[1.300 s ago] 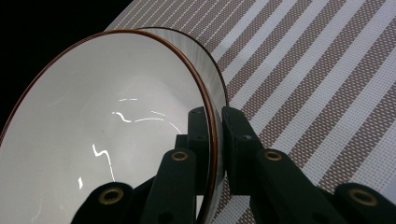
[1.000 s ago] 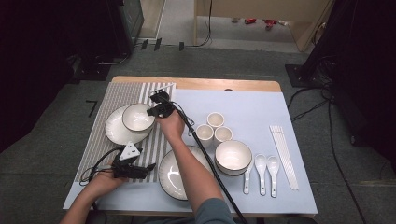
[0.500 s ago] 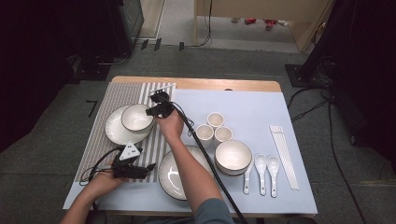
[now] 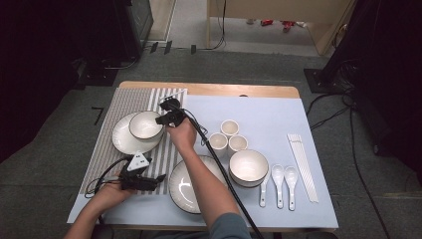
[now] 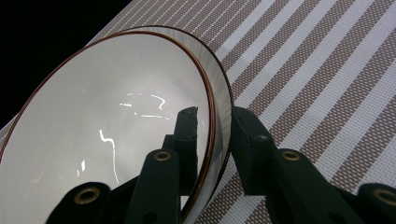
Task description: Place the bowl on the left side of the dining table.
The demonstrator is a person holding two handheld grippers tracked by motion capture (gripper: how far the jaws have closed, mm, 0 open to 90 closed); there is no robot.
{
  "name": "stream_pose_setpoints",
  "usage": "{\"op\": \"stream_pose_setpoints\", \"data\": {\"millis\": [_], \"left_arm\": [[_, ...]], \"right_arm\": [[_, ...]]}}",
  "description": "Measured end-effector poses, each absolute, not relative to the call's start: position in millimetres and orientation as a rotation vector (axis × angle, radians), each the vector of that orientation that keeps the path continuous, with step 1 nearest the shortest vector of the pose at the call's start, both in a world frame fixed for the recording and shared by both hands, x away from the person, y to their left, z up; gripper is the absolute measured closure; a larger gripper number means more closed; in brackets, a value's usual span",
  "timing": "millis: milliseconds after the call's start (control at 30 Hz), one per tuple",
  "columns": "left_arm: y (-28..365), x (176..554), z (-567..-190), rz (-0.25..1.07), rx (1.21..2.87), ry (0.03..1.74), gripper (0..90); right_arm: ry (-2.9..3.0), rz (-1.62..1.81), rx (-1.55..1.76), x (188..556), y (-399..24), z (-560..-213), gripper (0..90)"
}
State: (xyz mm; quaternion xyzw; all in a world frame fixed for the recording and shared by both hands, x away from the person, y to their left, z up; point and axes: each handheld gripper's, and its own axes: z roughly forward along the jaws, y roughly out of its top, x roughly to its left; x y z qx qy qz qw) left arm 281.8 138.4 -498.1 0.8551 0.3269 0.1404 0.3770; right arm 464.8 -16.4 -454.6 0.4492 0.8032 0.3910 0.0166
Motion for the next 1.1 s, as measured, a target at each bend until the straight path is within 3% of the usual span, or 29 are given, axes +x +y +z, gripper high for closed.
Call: {"op": "stream_pose_setpoints", "data": {"millis": [200,1100], "left_arm": [[138,282,-498,0.359,2.186,0.836,18.8],[138,282,-498,0.357,2.183,0.837,18.9]], "right_arm": [[2.51,1.209,1.383,464,-19,-453,65.6],[2.517,1.258,1.29,446,-33,-432,68.9]]}}
